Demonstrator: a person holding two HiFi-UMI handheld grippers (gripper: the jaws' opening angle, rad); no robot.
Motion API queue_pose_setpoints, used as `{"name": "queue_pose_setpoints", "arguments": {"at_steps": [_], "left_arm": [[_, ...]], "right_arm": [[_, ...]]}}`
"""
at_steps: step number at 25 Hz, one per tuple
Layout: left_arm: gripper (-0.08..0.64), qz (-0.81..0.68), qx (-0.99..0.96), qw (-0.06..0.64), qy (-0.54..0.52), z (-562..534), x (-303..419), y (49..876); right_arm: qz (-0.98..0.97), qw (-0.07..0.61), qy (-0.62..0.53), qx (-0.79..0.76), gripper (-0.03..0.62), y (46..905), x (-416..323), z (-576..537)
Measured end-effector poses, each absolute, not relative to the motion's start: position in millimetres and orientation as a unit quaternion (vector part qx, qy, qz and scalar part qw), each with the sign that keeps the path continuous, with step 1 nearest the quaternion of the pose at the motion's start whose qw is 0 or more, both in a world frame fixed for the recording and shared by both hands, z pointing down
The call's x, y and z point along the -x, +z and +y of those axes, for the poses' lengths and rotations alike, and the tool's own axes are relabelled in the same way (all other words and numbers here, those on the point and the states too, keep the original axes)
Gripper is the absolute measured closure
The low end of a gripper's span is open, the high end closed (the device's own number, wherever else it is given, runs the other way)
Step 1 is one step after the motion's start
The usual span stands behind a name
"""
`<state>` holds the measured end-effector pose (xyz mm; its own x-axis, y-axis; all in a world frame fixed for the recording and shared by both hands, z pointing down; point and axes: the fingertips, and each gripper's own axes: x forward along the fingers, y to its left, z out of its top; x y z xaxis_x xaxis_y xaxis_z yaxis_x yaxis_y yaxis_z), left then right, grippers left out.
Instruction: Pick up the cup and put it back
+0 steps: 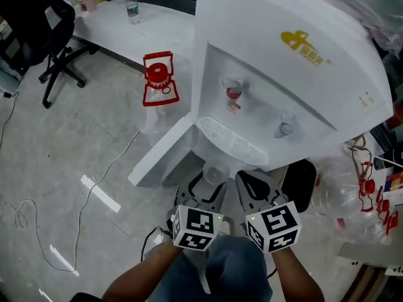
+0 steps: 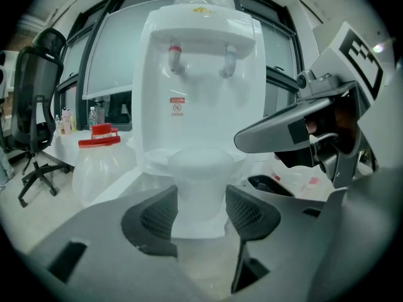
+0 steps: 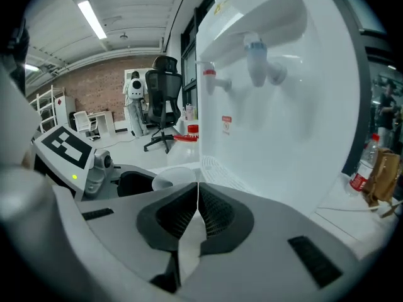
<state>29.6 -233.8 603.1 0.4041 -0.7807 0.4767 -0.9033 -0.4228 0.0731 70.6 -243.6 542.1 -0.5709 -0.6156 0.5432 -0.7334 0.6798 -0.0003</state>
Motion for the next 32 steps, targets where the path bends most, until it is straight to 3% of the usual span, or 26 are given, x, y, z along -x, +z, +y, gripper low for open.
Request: {"name": "queue_pose_setpoints", "arguments": {"at_steps": [19,32], "left_arm": [[0.316,-0.463,-0.857,0.124,0.189,-274,-58,776],[0.316,-0.477,-0.853,0.109,0.183,-317,-84,863]], "right_arm": [[-0.871,0.251,0.103,-0.409,0.571,694,-78,-267],[-0.864,0.244,0.093,-0.431,0.571,730,-86,-267]]}}
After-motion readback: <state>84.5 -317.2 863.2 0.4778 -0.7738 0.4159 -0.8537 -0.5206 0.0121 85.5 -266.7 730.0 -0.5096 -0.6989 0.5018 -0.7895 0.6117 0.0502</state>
